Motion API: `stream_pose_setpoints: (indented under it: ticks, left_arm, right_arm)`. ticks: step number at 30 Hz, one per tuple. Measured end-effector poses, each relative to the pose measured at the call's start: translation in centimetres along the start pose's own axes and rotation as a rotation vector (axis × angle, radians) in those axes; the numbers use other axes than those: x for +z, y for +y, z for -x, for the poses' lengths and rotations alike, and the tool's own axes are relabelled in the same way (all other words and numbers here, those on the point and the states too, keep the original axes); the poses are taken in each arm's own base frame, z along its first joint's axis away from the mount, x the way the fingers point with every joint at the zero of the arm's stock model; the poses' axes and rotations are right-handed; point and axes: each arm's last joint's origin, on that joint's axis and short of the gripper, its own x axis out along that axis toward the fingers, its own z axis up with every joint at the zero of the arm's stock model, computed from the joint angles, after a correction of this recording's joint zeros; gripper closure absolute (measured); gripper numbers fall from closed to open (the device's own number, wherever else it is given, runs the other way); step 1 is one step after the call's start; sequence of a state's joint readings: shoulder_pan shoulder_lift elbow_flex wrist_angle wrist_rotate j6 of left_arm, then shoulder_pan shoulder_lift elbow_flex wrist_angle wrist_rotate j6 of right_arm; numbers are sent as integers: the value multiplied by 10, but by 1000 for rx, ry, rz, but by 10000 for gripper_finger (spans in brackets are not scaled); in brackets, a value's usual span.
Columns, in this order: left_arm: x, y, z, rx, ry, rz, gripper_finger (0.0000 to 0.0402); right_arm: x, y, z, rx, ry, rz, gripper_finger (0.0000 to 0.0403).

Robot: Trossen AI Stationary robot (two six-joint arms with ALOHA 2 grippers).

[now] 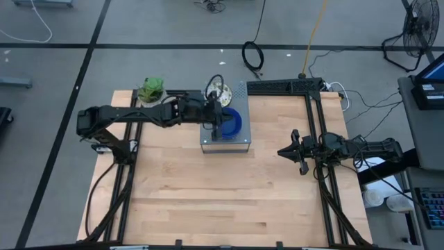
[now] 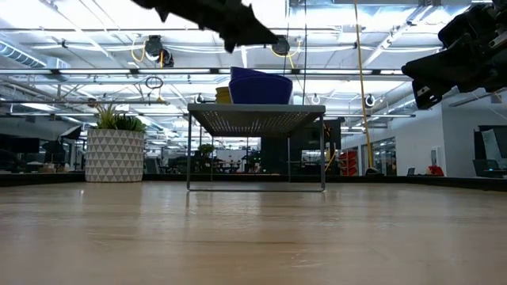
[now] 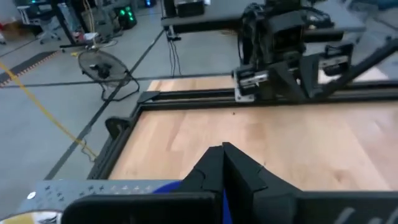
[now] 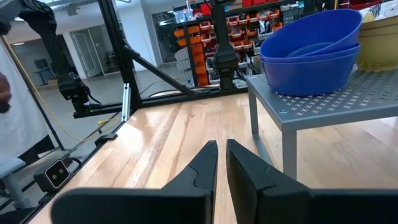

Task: Pick & Place Mini bowls
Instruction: Stack the blue bowl on the blue bowl on the shelf

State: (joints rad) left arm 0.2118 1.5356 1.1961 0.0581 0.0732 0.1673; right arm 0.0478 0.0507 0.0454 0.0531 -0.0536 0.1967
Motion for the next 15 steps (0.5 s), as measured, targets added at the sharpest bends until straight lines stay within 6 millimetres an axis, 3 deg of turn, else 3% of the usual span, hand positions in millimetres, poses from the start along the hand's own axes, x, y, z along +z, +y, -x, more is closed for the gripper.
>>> stream_pose_setpoints:
  ticks: [6, 15]
  left_arm:
    - [-22, 17, 0, 29, -15, 64, 398]
    - [-47, 15, -1, 30, 17, 93, 395]
  right_arm:
    - [0, 0, 0, 0, -1, 0, 383]
    - [0, 0, 0, 0, 0, 0, 383]
